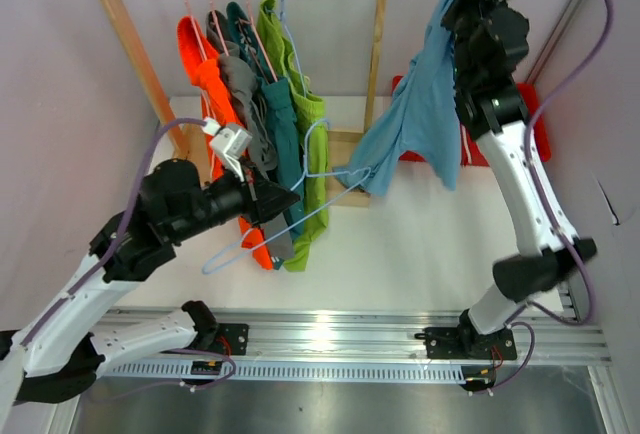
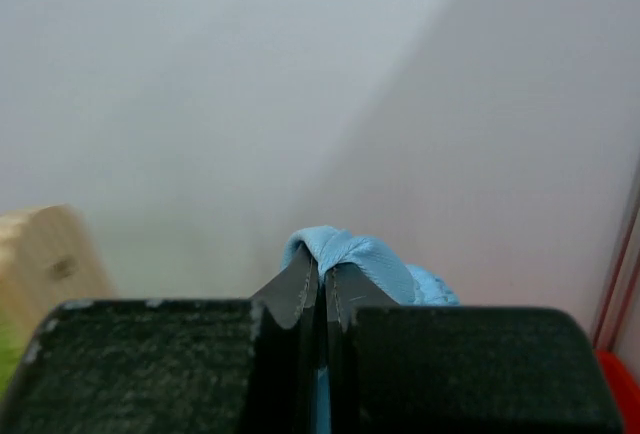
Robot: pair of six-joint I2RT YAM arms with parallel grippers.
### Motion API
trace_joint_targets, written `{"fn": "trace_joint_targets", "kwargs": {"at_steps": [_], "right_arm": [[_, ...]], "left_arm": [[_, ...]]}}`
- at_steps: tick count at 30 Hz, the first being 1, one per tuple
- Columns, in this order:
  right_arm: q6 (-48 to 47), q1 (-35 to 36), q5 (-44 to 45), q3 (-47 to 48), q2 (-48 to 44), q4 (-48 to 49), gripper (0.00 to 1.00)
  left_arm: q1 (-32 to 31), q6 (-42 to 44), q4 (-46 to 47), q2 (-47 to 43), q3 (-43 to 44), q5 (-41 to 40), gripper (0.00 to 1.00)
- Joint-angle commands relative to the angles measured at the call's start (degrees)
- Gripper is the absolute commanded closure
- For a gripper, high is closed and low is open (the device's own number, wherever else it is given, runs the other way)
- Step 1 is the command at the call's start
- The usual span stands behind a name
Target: Remove the shorts from the hanger
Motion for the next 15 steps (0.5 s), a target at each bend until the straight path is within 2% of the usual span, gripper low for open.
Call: {"fn": "trace_joint_targets", "kwargs": {"at_steps": [1, 2, 5, 6, 8, 12, 13, 15], "right_arm": [[-0.74, -6.32, -7.40, 11.78, 9.07, 9.05, 1.00], [-0.39, -8.77, -7.83, 20.69, 15.11, 8.26, 1.00], [0.75, -12.91, -8.10, 36.01, 26.98, 8.95, 1.00], [0.84, -13.62, -8.45, 36.86, 28.69, 9.91, 1.00], [0.50, -15.29, -7.58, 33.64, 29.67, 15.69, 1.00], [0.14, -17.49, -2.49, 15.66, 28.62, 24.67, 1.00], [-0.38, -17.76, 1.70, 12.29, 28.35, 29.65, 1.00], [-1.09, -18.98, 4.37, 4.48, 27.91, 32.33, 1.00]], "left_arm": [[-0.43, 0.44, 6.09, 0.21, -3.85, 1.45, 1.00], [-0.43, 0.53, 6.97, -0.14, -4.39, 1.27, 1.00], [-0.43, 1.23, 8.29, -0.84, -7.19, 0.57, 1.00], [-0.43, 1.58, 8.64, -0.93, -7.38, 0.57, 1.00], [-0.43, 1.84, 9.34, -1.11, -8.17, -0.74, 1.00], [-0.43, 2.46, 9.61, 0.29, -7.38, -1.72, 1.00], [-0.43, 2.46, 9.52, 0.65, -7.03, -1.81, 1.00], [-0.43, 2.46, 9.61, 1.35, -6.59, -1.89, 1.00]]}}
